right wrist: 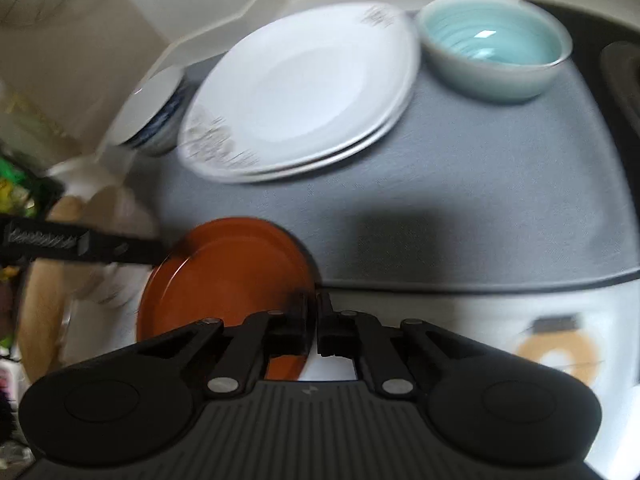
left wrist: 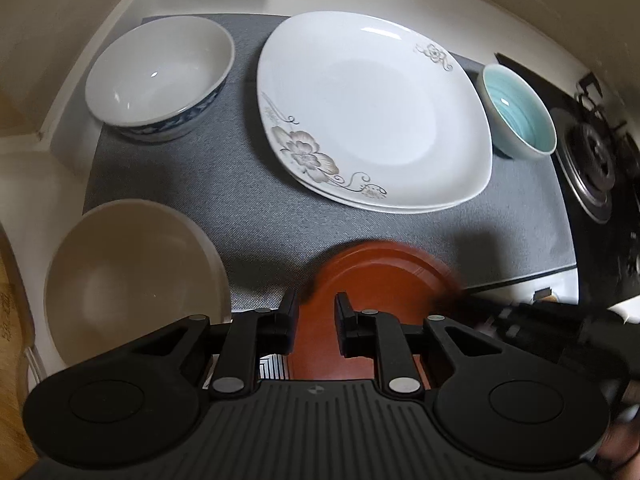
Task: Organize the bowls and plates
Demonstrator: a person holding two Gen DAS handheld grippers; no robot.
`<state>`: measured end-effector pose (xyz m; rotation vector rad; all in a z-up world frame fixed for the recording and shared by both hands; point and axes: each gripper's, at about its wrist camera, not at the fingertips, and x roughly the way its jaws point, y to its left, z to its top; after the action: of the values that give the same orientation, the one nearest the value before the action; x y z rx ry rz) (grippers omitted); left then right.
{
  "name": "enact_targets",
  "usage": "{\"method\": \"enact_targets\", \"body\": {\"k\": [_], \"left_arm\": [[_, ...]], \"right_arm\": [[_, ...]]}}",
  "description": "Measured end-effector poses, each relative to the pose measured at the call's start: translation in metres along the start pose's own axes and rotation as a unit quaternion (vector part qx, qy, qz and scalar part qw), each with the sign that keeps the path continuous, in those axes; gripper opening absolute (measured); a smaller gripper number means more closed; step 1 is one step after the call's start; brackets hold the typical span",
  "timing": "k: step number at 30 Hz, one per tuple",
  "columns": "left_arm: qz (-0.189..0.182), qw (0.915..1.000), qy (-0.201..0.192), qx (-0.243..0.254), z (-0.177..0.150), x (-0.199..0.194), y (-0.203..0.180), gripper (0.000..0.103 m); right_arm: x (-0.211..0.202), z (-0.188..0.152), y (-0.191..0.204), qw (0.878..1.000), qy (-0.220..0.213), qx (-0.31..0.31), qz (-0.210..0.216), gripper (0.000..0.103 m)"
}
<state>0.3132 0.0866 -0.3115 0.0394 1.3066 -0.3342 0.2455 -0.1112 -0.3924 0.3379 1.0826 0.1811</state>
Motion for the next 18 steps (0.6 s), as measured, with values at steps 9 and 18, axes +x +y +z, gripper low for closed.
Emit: {"method": "enact_targets", "body": {"k": [9, 18], "left_arm": [[-0.046, 0.9967, 0.046, 0.048, -0.007, 0.03, -0.023, 0.038], [-0.018, 0.9983, 0.046, 0.031, -0.008, 0.047, -0.026, 0.016]], "right_arm": [[-0.017, -0.013, -0.032, 0.999, -0.01, 0.046, 0.025, 0.033], [-0.012, -0.018, -0.019, 1.0, -0.01, 0.012, 0.016, 0.04]]}}
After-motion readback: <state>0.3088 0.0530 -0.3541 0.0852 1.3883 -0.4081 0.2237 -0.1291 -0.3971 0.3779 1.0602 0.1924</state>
